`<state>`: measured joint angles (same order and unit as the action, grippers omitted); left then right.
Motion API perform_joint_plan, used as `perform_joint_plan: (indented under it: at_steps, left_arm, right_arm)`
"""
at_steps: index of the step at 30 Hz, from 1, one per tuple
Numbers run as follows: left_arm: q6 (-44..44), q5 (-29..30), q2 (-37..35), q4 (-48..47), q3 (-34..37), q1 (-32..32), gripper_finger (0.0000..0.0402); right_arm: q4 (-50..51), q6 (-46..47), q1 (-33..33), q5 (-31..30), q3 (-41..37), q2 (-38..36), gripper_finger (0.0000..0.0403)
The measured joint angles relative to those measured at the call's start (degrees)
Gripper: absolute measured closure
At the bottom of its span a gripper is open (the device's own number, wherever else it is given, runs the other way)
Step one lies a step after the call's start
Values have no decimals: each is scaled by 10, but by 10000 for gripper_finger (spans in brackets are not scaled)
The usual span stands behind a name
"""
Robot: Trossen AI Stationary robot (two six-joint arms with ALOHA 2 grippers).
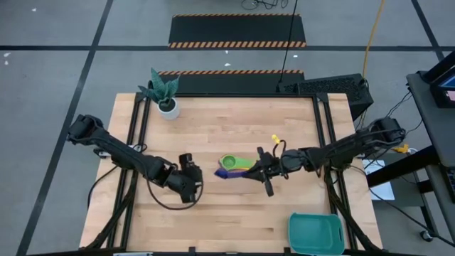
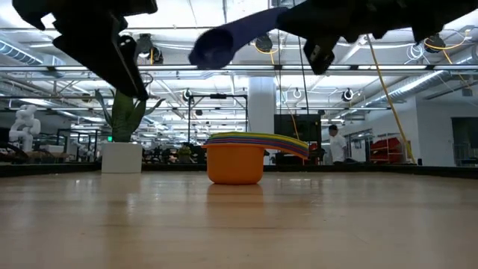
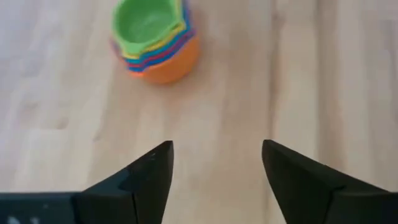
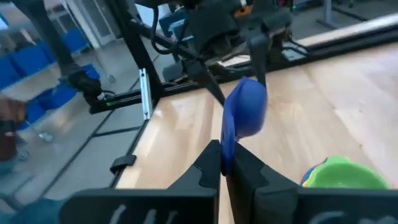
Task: Nest measuring cups in basket
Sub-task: Stack the dark blue measuring cup on top of the green measuring cup
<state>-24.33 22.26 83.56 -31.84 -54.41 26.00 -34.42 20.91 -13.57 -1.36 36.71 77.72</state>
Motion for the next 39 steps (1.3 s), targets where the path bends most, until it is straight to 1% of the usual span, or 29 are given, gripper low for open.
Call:
perform_joint_plan:
  at_steps: [2, 4, 7, 9, 12, 15, 23, 29, 33, 39]
  left_arm:
    - [-2, 15, -10, -19, 0, 0, 150]
    - [1, 30, -22, -43, 0, -2, 149]
    - [14, 46, -38, -47, 0, -8, 149]
    - [18, 51, -49, -43, 0, -15, 149]
    - [22, 52, -60, -49, 0, -19, 149]
    - [27, 54, -62, -40, -1, -21, 149]
    - [31, 54, -63, -36, 0, -20, 149]
    - [30, 54, -63, -24, 0, -20, 149]
    - [32, 54, -63, -16, 0, -20, 149]
    - [48, 54, -63, -11, 0, -20, 149]
  right_arm:
    - [-17, 16, -5, -17, -13, -4, 402]
    - [-43, 34, -7, -18, -27, -1, 402]
    - [-88, 62, -8, -18, -46, 20, 402]
    - [-127, 76, -8, -32, -58, 33, 402]
    - [-202, 86, -8, -73, -75, 55, 402]
    - [-239, 95, -2, -79, -92, 73, 401]
    - [-239, 140, 29, -79, -121, 94, 400]
    - [-262, 147, 50, -77, -136, 93, 399]
    - [-262, 164, 53, -77, -148, 94, 399]
    - [-292, 173, 48, -76, -155, 94, 399]
